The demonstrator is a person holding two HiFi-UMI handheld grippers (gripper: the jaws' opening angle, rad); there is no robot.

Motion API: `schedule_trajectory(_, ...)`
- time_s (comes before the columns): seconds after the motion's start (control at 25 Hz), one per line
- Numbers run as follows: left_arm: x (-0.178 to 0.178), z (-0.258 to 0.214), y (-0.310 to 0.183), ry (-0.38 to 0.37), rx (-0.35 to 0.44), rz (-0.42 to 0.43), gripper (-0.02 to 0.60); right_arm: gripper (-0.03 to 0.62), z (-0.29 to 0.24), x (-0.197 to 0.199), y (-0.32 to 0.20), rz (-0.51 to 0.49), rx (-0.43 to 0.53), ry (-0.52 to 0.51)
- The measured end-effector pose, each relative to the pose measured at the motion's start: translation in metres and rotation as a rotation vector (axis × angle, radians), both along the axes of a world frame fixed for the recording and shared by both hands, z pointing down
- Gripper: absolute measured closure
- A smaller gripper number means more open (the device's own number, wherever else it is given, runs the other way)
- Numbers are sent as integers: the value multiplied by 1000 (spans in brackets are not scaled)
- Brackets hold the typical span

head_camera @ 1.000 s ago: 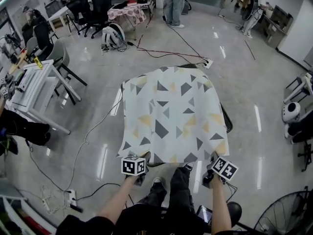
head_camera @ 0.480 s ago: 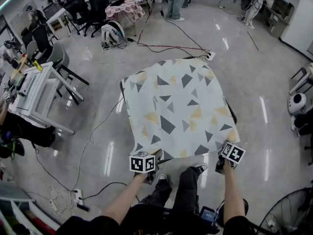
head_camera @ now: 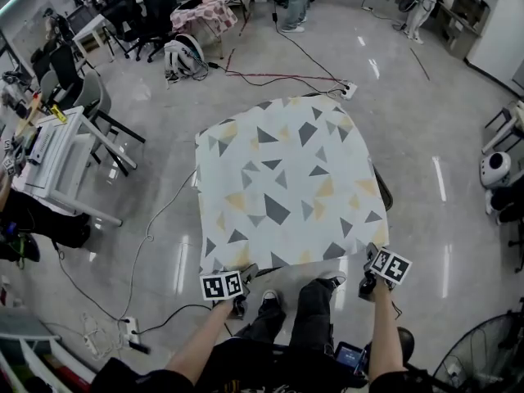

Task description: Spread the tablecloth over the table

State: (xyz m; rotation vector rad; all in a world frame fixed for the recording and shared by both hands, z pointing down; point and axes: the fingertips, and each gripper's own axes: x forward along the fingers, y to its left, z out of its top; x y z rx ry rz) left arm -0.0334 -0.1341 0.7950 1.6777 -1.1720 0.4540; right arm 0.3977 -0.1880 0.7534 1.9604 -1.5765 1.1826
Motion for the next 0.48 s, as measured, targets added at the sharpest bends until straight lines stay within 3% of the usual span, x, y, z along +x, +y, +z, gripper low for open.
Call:
schedule_trajectory(0.28, -27, -7, 20, -13, -24, -60, 265, 385, -37, -52, 6, -169, 85, -3)
schedule_trajectory(0.48, -43, -24, 28, -54, 0, -119, 265, 396, -79, -106, -2, -257, 195, -77)
